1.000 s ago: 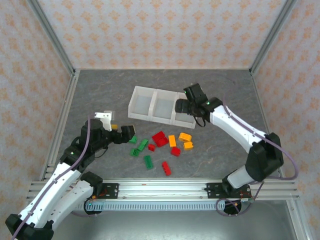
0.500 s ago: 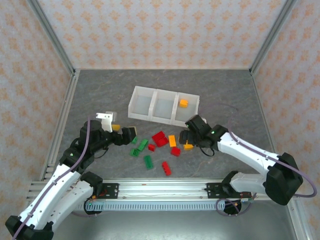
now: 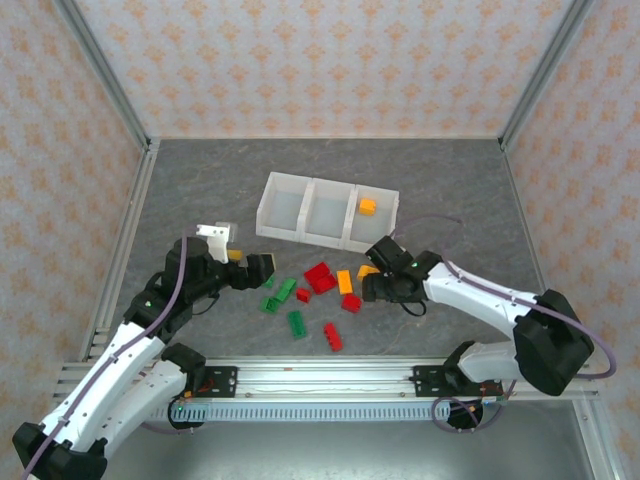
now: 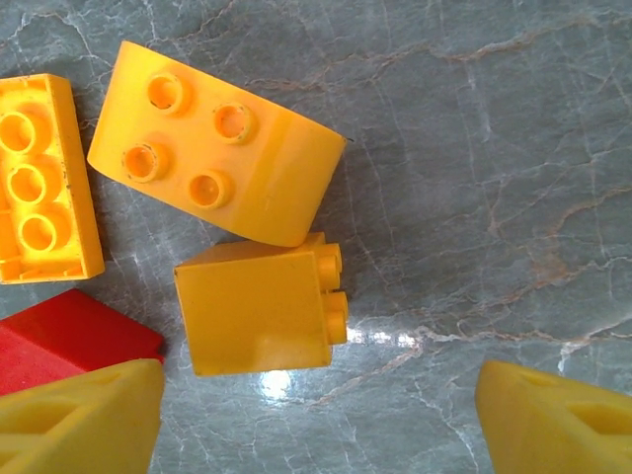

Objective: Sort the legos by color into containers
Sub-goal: Pick up the lego from the bottom-center of the table.

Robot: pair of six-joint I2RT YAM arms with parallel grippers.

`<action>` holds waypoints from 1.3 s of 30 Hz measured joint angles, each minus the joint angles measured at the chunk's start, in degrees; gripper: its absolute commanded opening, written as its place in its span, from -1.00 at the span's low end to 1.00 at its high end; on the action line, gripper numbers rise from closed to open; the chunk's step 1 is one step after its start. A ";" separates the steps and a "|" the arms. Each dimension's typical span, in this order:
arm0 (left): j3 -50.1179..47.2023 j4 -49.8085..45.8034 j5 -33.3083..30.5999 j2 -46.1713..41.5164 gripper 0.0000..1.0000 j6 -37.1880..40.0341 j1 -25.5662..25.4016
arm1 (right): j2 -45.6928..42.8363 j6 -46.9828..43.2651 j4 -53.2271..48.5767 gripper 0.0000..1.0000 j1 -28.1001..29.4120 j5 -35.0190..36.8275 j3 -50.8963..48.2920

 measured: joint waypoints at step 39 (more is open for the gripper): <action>-0.07 0.00 -1.55 1.84 0.98 0.00 0.00 | 9.55 -5.22 5.27 -0.04 -0.17 -0.07 2.89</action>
